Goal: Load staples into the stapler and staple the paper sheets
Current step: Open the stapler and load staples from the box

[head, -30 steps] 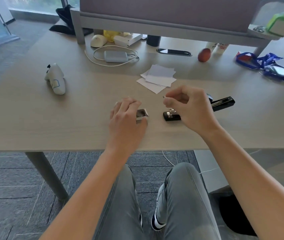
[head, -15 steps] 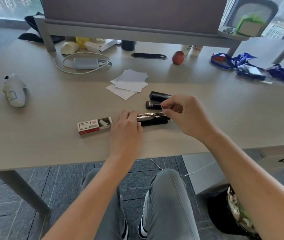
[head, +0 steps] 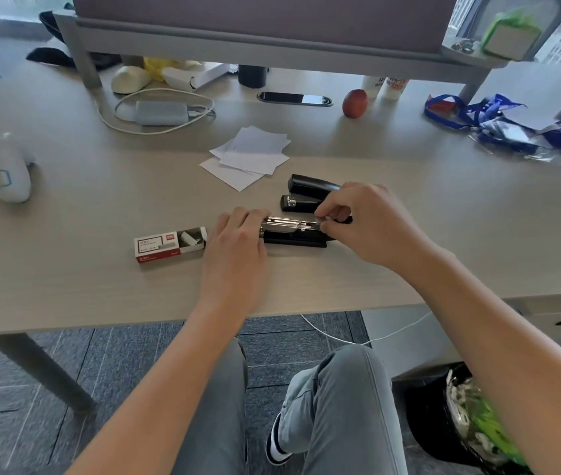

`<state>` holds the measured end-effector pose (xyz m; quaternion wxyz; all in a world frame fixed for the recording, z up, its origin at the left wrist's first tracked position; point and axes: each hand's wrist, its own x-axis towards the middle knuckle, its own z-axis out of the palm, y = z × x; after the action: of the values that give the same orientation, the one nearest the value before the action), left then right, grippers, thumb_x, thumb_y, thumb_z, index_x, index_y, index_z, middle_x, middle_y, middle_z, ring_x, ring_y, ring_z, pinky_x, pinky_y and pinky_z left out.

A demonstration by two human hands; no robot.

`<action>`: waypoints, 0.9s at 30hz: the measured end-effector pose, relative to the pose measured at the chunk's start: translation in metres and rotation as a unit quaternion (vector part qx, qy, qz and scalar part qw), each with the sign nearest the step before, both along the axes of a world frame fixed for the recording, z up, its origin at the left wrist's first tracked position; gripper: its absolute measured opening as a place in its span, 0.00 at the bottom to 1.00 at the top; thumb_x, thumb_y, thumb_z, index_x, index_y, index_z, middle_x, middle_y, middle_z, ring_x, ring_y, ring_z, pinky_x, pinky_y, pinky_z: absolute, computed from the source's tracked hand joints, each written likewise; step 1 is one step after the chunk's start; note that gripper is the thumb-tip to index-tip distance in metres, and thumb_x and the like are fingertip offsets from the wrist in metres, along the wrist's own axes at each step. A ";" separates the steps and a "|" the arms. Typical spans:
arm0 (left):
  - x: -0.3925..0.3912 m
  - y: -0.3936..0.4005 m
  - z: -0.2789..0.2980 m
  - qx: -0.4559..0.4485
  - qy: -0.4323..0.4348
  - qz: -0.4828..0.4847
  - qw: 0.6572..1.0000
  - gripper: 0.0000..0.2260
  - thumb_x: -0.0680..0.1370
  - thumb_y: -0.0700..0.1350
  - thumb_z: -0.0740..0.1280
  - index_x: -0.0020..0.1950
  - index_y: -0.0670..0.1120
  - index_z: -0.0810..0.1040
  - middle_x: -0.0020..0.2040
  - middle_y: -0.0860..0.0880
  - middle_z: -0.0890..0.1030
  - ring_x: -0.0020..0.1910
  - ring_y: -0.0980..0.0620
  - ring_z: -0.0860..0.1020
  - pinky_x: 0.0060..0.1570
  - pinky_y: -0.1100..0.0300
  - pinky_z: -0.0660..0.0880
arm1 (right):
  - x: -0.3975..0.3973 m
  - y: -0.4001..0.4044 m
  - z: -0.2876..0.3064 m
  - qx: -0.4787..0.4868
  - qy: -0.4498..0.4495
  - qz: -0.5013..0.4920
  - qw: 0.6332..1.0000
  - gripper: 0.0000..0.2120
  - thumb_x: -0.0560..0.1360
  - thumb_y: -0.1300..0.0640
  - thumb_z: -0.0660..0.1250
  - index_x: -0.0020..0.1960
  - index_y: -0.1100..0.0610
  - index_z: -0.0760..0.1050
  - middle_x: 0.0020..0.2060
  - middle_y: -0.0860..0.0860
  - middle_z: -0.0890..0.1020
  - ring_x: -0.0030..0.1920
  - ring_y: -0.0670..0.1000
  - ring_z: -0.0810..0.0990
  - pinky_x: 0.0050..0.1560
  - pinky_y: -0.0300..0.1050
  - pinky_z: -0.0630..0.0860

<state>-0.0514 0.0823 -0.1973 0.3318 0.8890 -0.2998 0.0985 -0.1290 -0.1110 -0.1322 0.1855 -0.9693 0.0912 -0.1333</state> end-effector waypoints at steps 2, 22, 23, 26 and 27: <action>0.000 0.000 0.000 0.004 -0.001 0.000 1.000 0.21 0.77 0.34 0.64 0.69 0.47 0.75 0.61 0.48 0.78 0.60 0.45 0.73 0.59 0.49 0.72 | -0.001 0.001 0.000 0.016 0.002 -0.005 1.000 0.06 0.72 0.55 0.75 0.48 0.47 0.86 0.40 0.44 0.83 0.42 0.49 0.82 0.49 0.53 0.81; -0.006 0.004 0.002 0.024 0.000 -0.009 1.000 0.22 0.79 0.40 0.65 0.74 0.46 0.70 0.65 0.47 0.76 0.62 0.45 0.71 0.63 0.49 0.71 | 0.006 0.021 0.004 -0.085 0.056 0.008 0.995 0.13 0.74 0.64 0.68 0.53 0.53 0.87 0.48 0.51 0.82 0.46 0.59 0.81 0.47 0.50 0.79; -0.005 0.004 0.002 0.017 0.006 -0.008 1.000 0.23 0.79 0.40 0.65 0.74 0.45 0.69 0.65 0.46 0.76 0.63 0.45 0.70 0.64 0.49 0.69 | 0.005 0.023 0.002 -0.099 0.052 0.011 0.994 0.13 0.74 0.65 0.67 0.51 0.55 0.87 0.49 0.53 0.82 0.46 0.60 0.81 0.47 0.52 0.79; -0.005 0.005 0.003 -0.008 0.040 -0.007 0.999 0.23 0.80 0.41 0.64 0.75 0.45 0.68 0.67 0.47 0.76 0.66 0.46 0.69 0.67 0.51 0.66 | 0.006 0.028 -0.002 -0.125 0.035 0.016 0.991 0.11 0.73 0.65 0.67 0.48 0.57 0.86 0.48 0.55 0.82 0.45 0.63 0.81 0.44 0.54 0.80; -0.005 0.006 0.004 -0.016 0.052 -0.008 0.999 0.23 0.80 0.42 0.64 0.75 0.45 0.68 0.67 0.48 0.76 0.66 0.47 0.68 0.67 0.52 0.66 | 0.006 0.030 -0.004 -0.130 0.032 0.017 0.991 0.11 0.73 0.65 0.67 0.48 0.57 0.86 0.48 0.55 0.81 0.45 0.62 0.81 0.44 0.54 0.80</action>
<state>-0.0565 0.0884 -0.1937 0.3614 0.8851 -0.2882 0.0544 -0.1229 -0.0809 -0.1358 0.0575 -0.9904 0.0623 -0.1096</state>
